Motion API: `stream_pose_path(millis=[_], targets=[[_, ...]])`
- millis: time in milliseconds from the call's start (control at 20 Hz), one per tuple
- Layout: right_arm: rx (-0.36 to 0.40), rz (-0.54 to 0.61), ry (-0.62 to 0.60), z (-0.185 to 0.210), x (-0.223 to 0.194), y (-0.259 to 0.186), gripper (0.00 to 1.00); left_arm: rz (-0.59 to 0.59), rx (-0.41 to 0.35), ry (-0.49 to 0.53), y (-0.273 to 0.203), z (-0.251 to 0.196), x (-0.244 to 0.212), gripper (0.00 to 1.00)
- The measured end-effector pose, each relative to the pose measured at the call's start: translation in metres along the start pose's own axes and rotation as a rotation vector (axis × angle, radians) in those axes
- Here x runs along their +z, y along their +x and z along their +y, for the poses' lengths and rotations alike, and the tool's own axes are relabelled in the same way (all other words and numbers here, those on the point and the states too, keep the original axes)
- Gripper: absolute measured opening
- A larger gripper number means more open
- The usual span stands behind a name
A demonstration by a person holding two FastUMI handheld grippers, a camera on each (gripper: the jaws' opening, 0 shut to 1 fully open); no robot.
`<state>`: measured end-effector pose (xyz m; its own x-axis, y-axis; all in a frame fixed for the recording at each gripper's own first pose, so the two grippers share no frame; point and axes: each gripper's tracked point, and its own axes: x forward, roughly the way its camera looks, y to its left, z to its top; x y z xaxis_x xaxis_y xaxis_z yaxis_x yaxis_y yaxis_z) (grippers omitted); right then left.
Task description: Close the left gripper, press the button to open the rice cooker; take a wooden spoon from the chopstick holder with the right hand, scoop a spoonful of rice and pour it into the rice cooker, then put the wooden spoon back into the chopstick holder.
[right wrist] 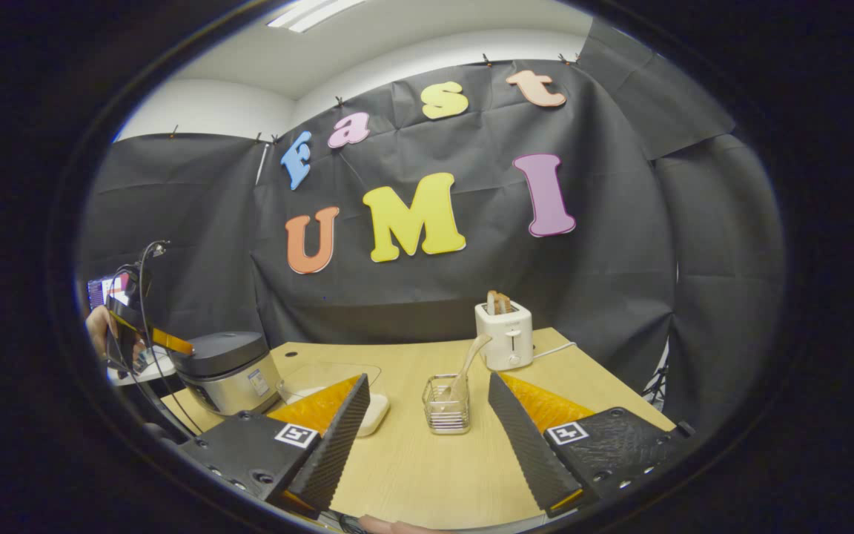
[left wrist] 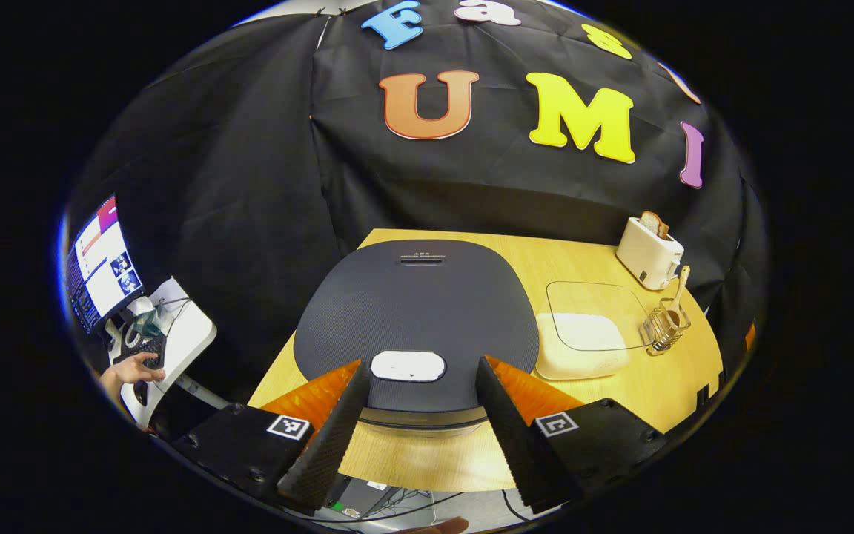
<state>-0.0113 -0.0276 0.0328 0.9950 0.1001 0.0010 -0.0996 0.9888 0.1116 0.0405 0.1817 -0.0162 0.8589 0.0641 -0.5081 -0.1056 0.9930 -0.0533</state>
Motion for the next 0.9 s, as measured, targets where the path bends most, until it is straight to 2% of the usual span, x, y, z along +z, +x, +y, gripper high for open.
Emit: stream_pose_path(millis=[50, 100, 150, 200, 300, 350, 400, 650, 900], targets=[[0.002, -0.002, -0.004, 0.001, -0.001, -0.001, 0.92, -0.007, 0.001, -0.003, 0.0, 0.0, 0.0, 0.94], [0.003, -0.004, -0.009, 0.002, 0.001, -0.001, 0.96, -0.01, 0.005, -0.006, -0.001, 0.0, -0.001, 0.94], [0.005, -0.007, -0.013, 0.002, 0.001, -0.002, 0.96, -0.018, 0.008, -0.003, -0.001, 0.001, -0.001, 0.94], [0.005, -0.009, -0.016, 0.003, 0.001, -0.003, 0.92, -0.016, 0.012, -0.009, 0.001, 0.002, -0.003, 0.94], [0.009, -0.005, -0.019, 0.006, -0.001, -0.001, 0.92, -0.012, 0.012, -0.015, 0.002, 0.0, -0.007, 0.92], [0.014, -0.001, -0.021, 0.009, -0.002, -0.002, 0.96, 0.001, 0.012, -0.016, 0.003, -0.002, -0.009, 0.93], [0.017, 0.002, -0.024, 0.01, -0.003, -0.003, 0.92, -0.015, 0.013, -0.018, 0.001, -0.002, -0.008, 0.9], [0.012, -0.006, -0.032, 0.009, -0.002, -0.003, 0.92, -0.027, 0.058, -0.024, -0.001, -0.002, -0.006, 0.9], [0.01, 0.0, -0.039, 0.014, -0.005, -0.003, 0.92, -0.081, 0.039, 0.012, -0.011, -0.039, -0.004, 0.89]])
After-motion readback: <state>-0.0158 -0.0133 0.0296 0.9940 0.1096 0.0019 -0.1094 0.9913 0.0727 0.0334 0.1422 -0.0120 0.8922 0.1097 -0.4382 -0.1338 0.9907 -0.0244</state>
